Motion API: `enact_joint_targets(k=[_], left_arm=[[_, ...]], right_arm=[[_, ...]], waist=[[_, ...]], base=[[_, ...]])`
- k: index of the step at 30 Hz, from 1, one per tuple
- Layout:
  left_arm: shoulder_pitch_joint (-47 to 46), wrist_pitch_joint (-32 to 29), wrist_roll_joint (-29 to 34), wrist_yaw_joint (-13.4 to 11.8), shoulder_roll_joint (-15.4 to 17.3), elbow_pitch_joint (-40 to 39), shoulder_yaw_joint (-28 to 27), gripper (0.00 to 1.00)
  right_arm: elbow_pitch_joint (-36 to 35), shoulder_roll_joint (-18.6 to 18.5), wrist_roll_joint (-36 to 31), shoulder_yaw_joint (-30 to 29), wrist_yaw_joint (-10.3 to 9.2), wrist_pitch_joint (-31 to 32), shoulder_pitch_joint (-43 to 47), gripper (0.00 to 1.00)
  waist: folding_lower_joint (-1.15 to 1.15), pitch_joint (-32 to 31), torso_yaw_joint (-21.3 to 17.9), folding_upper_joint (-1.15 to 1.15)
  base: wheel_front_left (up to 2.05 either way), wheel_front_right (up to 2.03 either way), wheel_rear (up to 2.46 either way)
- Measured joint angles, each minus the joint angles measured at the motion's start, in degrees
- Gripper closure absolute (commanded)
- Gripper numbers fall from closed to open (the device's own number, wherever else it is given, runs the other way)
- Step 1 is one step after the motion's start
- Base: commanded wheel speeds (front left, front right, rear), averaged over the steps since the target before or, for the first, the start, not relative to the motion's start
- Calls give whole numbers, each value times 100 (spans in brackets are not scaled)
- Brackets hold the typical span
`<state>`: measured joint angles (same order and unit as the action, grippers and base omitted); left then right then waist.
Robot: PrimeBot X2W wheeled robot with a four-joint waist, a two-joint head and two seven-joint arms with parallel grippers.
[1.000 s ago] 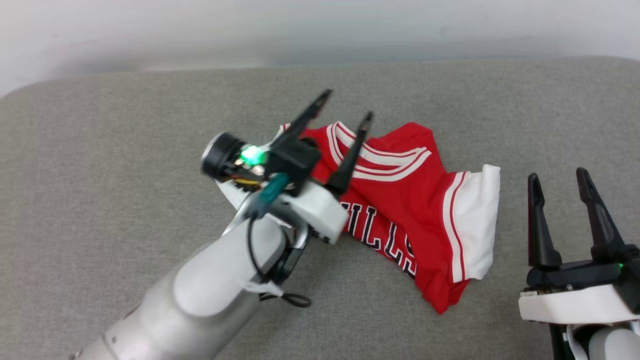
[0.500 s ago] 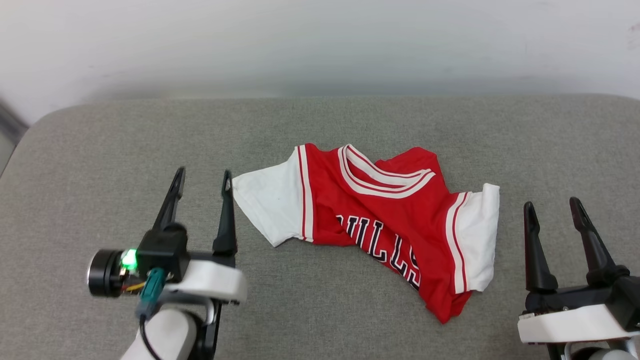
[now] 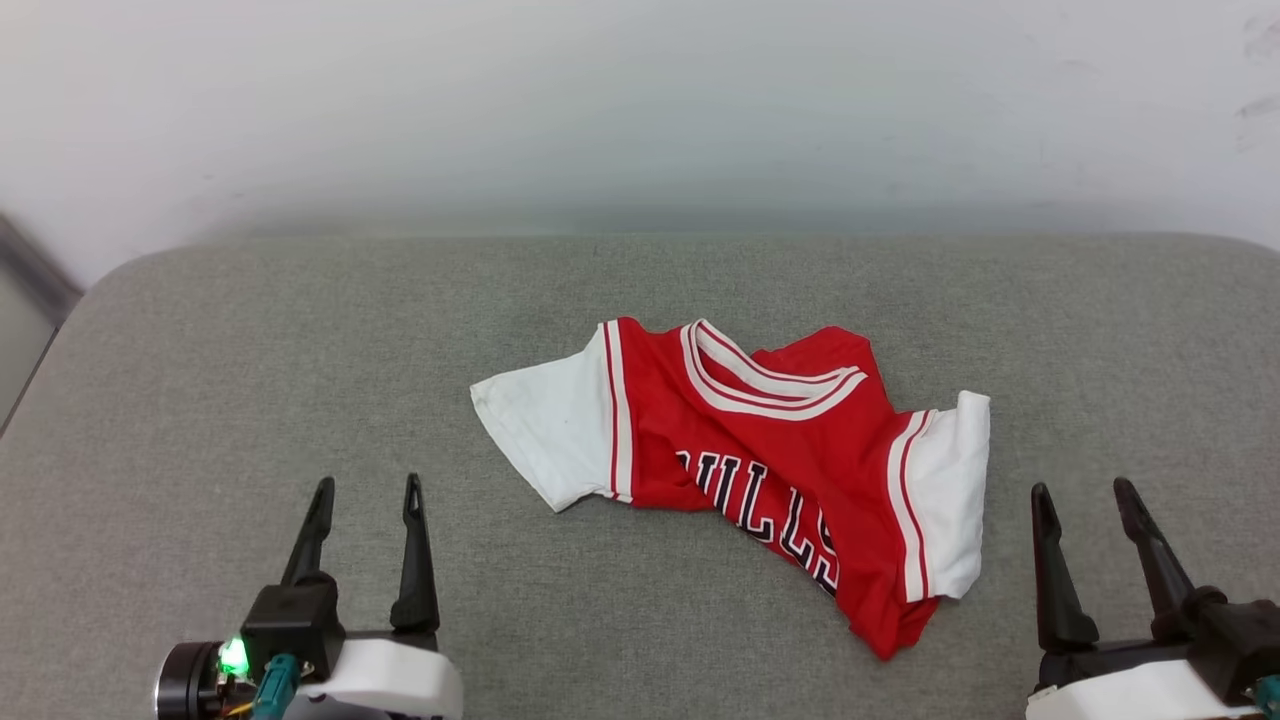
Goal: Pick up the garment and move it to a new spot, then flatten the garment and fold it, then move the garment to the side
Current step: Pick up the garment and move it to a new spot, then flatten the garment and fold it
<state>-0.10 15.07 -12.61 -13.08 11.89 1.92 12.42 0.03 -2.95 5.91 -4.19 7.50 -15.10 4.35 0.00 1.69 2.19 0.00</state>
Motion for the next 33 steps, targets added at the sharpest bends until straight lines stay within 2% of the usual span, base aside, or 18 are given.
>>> enact_joint_targets(k=[9,18,24,28,30,33], left_arm=[[254,0,355,448,-379,110,-478,0],[332,0,633,706,-610,176,-750,0],[335,1,708,814,-712,156,-890,0],[315,0,746,857,-759,131,-937,0],[283,0,770,876,-786,130,-966,0],[229,0,791,907,-817,132,-1003,0]], right_arm=[[181,0,65,-30,0,0,185,0],[240,0,141,-40,0,1,193,0],[41,2,192,-191,0,1,-315,0],[-253,-9,-215,-256,0,1,-937,0],[-350,-125,-264,-212,0,1,-1260,0],[-249,-573,-296,-38,0,0,-1700,0]], waist=[[0,-87,40,0],[0,-107,75,0],[1,-45,41,0],[1,59,20,0],[1,111,4,0],[1,172,-23,0]], base=[[0,0,0],[0,0,0],[0,0,0],[0,0,0],[0,0,0],[0,0,0]])
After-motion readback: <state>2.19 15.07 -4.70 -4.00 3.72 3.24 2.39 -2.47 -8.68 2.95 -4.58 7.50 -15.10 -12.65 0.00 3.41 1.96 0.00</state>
